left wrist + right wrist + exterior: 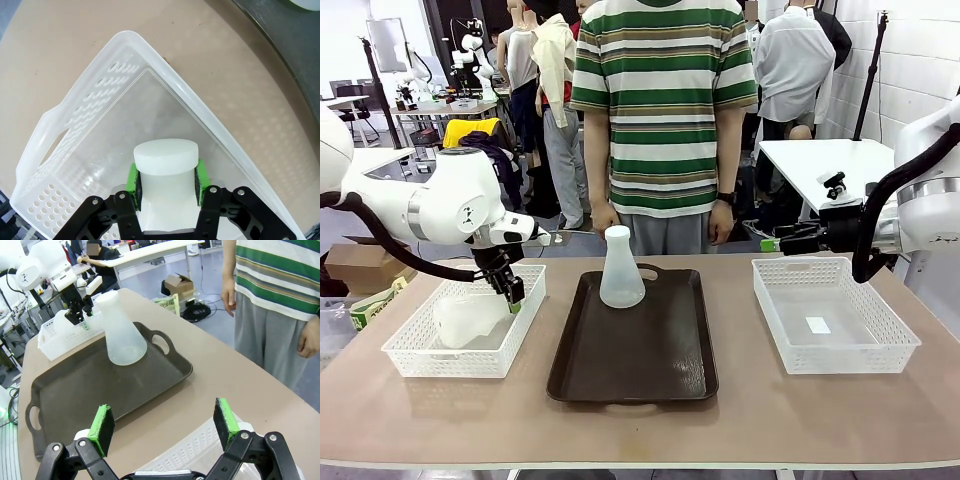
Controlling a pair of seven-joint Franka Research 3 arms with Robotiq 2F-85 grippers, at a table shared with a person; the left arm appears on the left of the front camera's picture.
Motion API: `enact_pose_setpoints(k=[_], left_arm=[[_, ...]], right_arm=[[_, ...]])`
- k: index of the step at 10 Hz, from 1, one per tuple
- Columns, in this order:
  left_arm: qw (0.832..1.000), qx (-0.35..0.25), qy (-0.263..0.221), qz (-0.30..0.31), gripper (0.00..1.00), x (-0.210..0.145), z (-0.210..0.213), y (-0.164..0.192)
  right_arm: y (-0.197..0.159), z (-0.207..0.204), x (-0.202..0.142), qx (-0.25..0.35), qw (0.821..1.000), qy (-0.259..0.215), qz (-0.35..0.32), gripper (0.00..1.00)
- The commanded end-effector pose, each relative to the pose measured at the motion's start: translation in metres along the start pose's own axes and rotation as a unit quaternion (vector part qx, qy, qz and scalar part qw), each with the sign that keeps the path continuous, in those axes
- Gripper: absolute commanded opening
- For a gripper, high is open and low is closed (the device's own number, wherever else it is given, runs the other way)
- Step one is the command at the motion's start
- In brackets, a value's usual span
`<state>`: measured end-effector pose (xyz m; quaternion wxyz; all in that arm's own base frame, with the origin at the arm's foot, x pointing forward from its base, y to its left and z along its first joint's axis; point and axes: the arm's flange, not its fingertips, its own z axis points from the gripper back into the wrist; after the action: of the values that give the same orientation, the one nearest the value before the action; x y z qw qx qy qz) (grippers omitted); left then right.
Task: Prepare the laboratory tools.
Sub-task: Pick up the Big flask that the person points to.
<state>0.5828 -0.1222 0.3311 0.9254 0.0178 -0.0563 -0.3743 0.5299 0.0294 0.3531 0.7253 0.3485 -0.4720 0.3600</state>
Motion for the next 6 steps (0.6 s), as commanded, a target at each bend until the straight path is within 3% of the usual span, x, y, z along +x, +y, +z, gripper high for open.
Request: enact_pose_setpoints(k=[1, 6], left_arm=[[1.000, 0.008, -0.004, -0.006, 0.00, 0.0015, -0.0008, 0.0009], [1.000, 0.008, -0.004, -0.006, 0.00, 0.0015, -0.0008, 0.0009]], right_arm=[[0.0004, -0.0003, -0.0007, 0.000, 1.000, 0.000, -0.001, 1.00], [0.0004, -0.0003, -0.0007, 0.000, 1.000, 0.000, -0.001, 1.00]])
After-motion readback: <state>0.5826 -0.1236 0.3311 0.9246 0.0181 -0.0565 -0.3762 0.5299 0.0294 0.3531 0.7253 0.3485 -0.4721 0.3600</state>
